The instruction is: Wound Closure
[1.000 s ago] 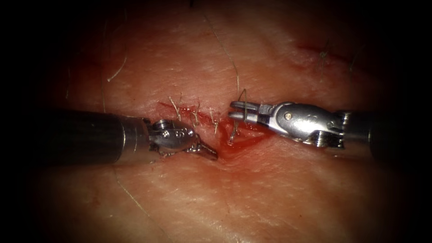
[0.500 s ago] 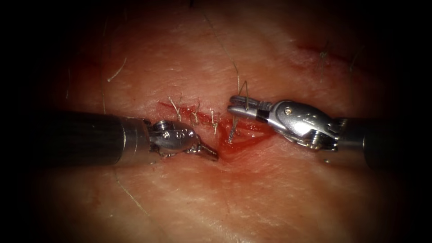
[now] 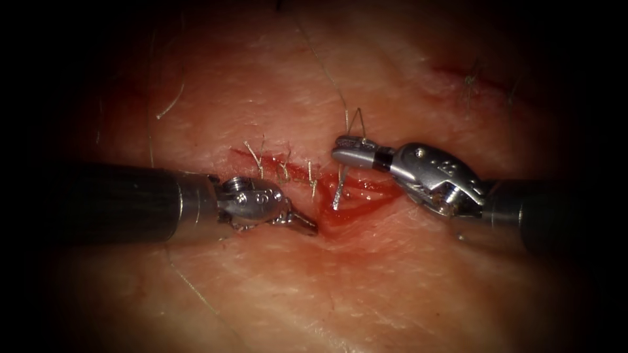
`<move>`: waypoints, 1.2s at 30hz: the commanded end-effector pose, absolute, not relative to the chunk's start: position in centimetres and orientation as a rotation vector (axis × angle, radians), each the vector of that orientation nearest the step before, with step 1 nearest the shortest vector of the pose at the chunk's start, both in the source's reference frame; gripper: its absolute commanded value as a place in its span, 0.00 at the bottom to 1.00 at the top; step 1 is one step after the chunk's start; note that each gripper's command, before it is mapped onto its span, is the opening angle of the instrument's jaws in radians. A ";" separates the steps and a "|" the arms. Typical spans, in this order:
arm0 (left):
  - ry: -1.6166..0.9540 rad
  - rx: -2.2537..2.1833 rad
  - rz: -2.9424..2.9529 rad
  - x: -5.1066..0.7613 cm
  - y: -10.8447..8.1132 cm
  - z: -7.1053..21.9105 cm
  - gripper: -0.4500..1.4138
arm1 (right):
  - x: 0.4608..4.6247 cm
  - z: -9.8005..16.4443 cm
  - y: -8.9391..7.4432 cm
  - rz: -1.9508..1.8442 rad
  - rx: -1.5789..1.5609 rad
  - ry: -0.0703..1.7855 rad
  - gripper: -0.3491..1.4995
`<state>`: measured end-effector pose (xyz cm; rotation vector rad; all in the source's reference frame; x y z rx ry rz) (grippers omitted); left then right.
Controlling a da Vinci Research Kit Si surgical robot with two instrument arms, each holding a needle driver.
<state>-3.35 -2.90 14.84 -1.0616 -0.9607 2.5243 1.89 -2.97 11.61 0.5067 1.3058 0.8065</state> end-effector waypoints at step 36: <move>-0.956 -1.057 2.515 -3.41 -2.9 14.8 0.00 | 2.03 11.7 -3.3 1.173 1.051 1.269 0.46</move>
